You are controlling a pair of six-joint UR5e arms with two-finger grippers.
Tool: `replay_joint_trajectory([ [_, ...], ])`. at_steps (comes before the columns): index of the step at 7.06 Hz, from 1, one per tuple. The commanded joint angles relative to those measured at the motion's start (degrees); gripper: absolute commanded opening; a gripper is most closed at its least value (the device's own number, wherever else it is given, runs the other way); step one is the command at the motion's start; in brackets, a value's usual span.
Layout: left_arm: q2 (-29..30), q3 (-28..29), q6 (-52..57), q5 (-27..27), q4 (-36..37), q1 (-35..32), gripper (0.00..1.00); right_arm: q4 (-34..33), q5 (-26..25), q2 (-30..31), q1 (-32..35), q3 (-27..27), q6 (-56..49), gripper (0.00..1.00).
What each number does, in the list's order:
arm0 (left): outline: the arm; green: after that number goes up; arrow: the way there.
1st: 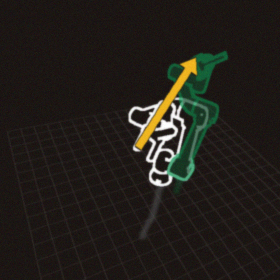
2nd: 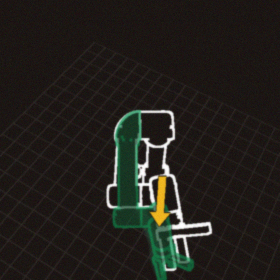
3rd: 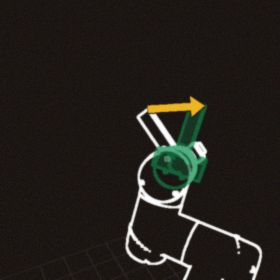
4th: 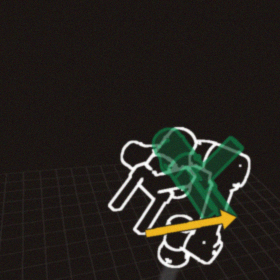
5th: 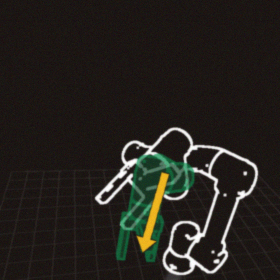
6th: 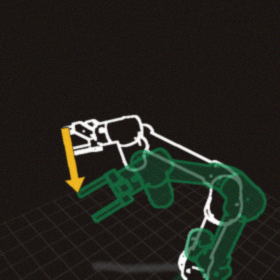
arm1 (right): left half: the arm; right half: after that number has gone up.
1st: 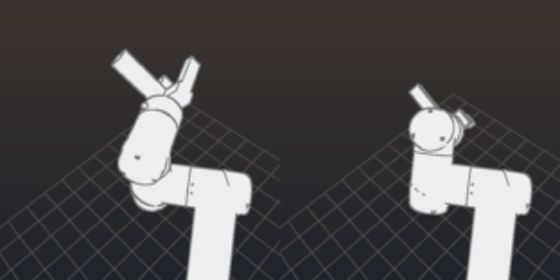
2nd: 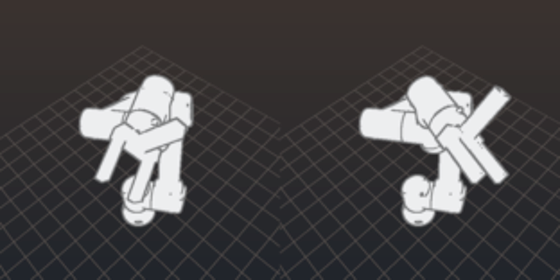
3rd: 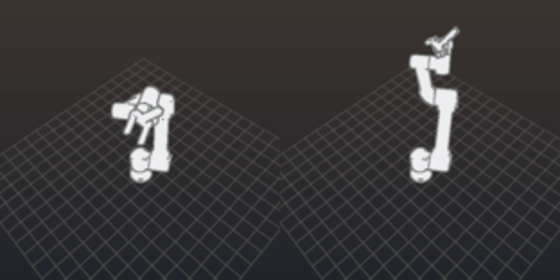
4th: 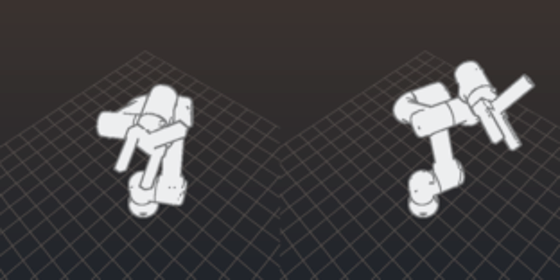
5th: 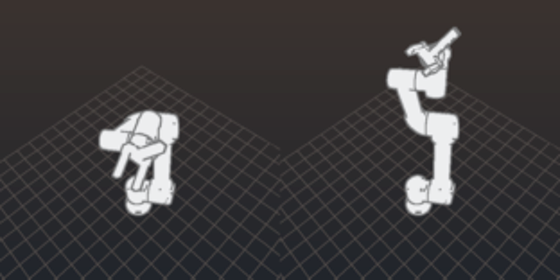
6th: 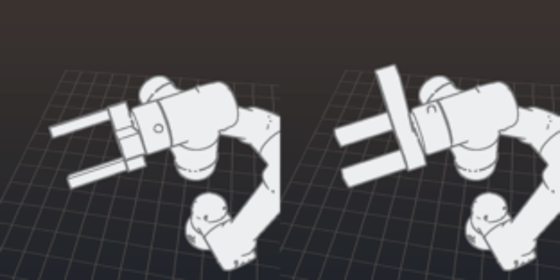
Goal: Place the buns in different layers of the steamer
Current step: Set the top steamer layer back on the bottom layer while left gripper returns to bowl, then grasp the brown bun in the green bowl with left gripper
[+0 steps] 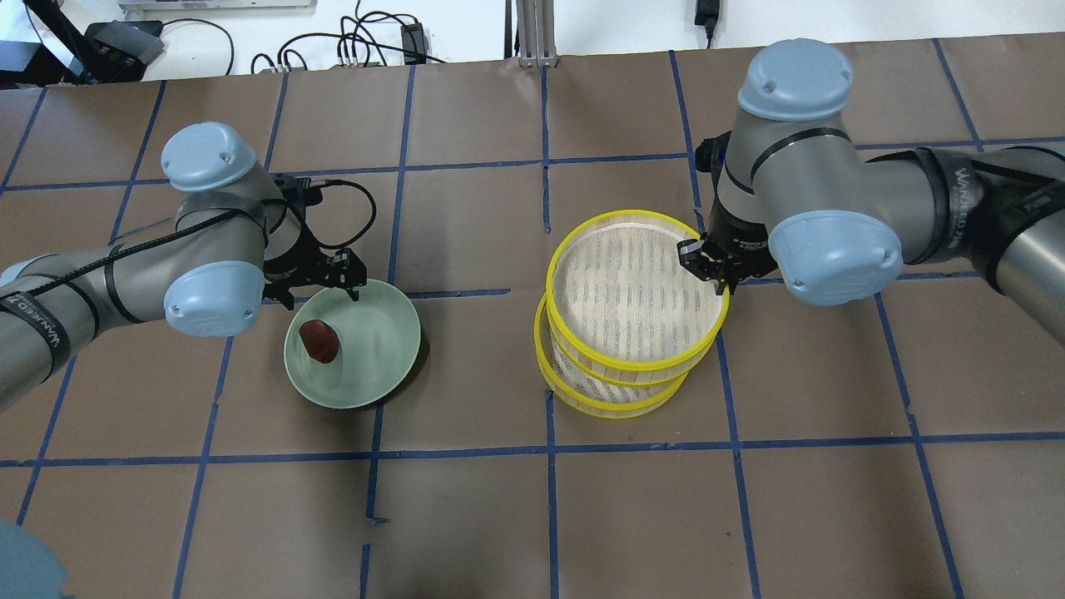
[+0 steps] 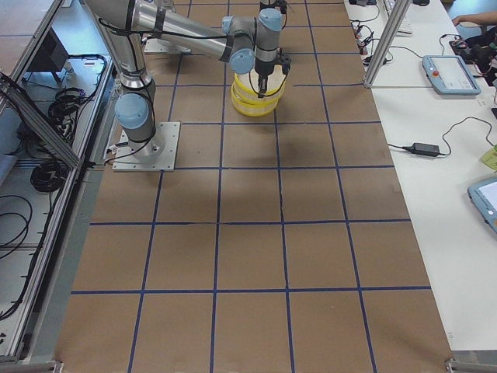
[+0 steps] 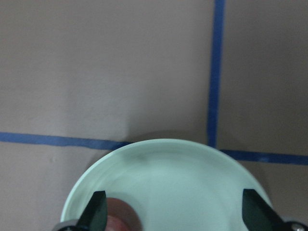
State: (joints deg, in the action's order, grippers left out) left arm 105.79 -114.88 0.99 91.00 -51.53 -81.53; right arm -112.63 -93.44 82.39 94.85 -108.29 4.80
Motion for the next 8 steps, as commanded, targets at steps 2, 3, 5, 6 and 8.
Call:
replay_joint_trajectory([
  [2, 0.39, -1.22, -0.72, 0.06, -0.76, 1.11, 0.97, -1.8, -3.4, -1.44, 3.14, -0.52, 1.0, 0.07],
  [3, 0.21, -2.09, -1.94, -0.03, -0.76, 1.11, 0.9, -2.76, -3.68, -1.53, 3.58, -0.69, 1.0, 0.07],
  [5, 0.04, -2.28, -2.83, -0.12, -0.76, 1.11, 0.51, -2.94, -3.59, -1.97, 3.85, -0.87, 1.0, 0.07],
  [6, 0.03, -2.28, -3.44, -0.12, -0.76, 1.11, 0.27, -2.94, -3.59, -1.97, 3.94, -0.87, 1.0, 0.07],
  [8, -0.84, -1.41, -3.89, -0.12, -0.5, 1.11, 0.0, -2.86, -3.59, -1.97, 3.94, -1.4, 0.83, 0.07],
])
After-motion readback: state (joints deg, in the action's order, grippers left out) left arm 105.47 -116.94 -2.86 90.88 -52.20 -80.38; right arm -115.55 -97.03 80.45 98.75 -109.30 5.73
